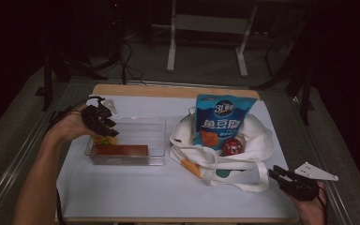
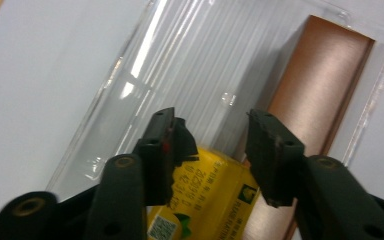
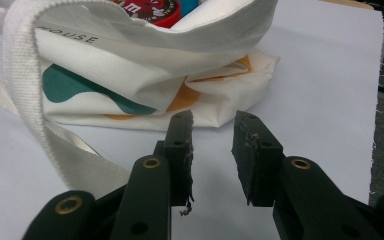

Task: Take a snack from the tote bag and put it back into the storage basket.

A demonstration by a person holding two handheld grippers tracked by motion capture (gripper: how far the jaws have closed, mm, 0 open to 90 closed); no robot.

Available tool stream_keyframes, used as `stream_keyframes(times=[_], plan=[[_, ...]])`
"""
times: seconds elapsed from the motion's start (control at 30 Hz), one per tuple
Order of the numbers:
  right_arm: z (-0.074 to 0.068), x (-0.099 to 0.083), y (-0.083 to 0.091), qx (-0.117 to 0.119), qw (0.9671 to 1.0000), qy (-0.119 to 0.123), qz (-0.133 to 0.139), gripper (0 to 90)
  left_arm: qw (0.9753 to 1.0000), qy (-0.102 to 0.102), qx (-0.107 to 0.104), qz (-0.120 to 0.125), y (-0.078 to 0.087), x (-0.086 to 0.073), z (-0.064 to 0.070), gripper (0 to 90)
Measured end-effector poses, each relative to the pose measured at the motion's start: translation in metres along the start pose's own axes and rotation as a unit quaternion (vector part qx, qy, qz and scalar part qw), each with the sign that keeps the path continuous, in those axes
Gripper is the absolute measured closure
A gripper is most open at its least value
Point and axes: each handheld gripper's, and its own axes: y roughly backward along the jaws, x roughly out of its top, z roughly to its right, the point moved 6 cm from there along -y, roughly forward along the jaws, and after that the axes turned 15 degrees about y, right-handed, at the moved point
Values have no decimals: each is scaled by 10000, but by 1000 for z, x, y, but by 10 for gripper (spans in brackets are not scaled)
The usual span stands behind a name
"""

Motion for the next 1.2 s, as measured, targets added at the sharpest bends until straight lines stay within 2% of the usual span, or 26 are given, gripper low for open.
stream_keyframes(times=[0.13,0.2,0.3,0.37,0.67,0.73,1.0,1.03,1.2], plan=[[0,1,0,-3,10000,11,11,686,9999,-48,97,-89,-3,2,1,505],[0,1,0,-6,10000,0,10,687,9998,-4,187,-117,-4,2,-1,513],[0,0,1,-6,10000,0,17,686,9997,112,192,-29,-3,2,-3,478],[1,0,1,-15,10000,-11,25,687,9997,71,236,27,0,3,-4,481],[0,1,0,-18,10000,17,8,675,9985,80,33,540,12,15,5,502],[0,1,0,-29,10000,0,27,675,9977,75,-81,674,14,19,9,510],[-1,-2,-3,-45,10000,-48,50,666,9934,56,-249,1122,22,35,23,557],[-1,-2,-4,-49,10000,-34,48,666,9928,45,-330,1148,23,37,26,558],[-2,-3,-8,-7,10000,-14,34,667,9931,-85,-378,1108,21,42,35,567]])
